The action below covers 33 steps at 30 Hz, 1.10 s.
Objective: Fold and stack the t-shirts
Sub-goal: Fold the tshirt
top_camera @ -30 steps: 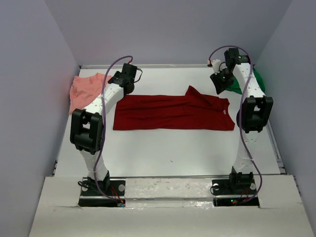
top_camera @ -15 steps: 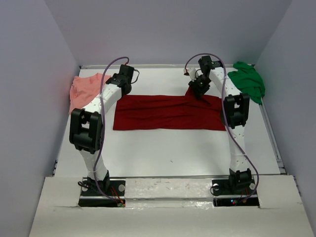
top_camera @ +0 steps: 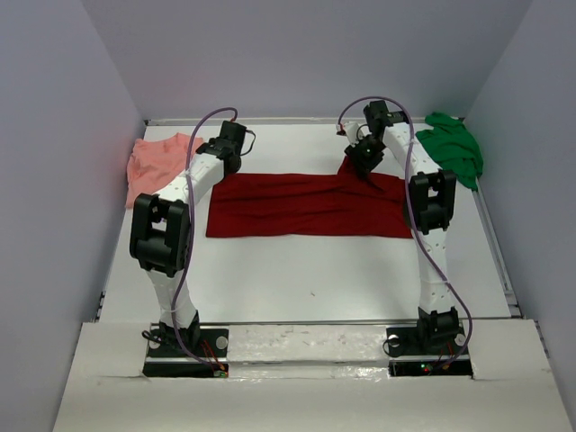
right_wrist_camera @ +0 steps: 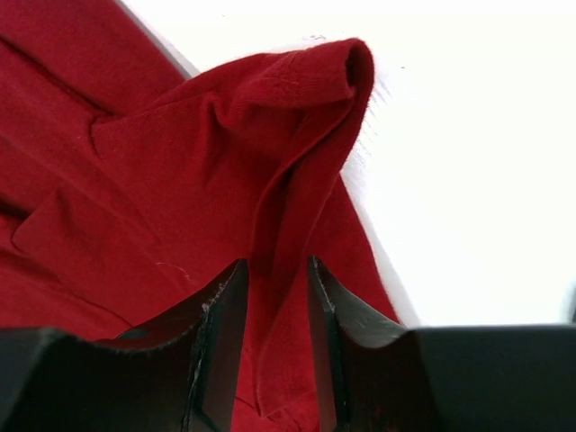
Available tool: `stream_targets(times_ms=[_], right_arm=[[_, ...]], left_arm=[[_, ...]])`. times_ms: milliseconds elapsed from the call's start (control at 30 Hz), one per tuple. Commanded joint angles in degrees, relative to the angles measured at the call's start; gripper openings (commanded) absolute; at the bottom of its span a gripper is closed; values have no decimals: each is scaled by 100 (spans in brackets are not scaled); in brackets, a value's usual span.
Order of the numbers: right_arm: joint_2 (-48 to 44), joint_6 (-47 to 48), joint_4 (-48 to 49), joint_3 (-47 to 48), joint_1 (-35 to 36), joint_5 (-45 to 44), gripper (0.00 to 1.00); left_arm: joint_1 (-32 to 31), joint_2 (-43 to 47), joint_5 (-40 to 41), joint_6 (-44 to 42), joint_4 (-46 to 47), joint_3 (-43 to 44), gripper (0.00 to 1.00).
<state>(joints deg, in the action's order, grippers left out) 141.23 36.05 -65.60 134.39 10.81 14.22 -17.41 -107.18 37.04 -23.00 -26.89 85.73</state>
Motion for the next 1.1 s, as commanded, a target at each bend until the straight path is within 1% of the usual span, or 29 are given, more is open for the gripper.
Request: stream_targets(times_ms=[0,33,100,133,167,200,467,600,1067], right_arm=[[-87,86,241,44,-35,-94,38],[-78,86,250,35,-35,-138,37],[-78,77,267,-9,-35,-182,26],[-87,69,293,-26,-35,-226,14],[-78,51,302,-61,-35,-253,9],[-95,60,311,-70,-35,-270,1],[-262,-46,434,-194,-35,-393,0],[-517,-63,373,-255,-35,-376,0],[-1536,-63,-391,-676,-35,-183,0]], left_arm=[[18,65,14,50,-70,-66,39],[18,74,5,50,-79,-83,39],[18,83,14,59,-62,-109,39],[18,100,23,51,-53,-118,39],[18,109,23,50,-53,-136,39],[18,109,14,50,-70,-136,39],[18,153,32,50,-97,-118,39],[9,162,40,59,-123,-92,39],[-70,531,84,24,-141,-197,38]])
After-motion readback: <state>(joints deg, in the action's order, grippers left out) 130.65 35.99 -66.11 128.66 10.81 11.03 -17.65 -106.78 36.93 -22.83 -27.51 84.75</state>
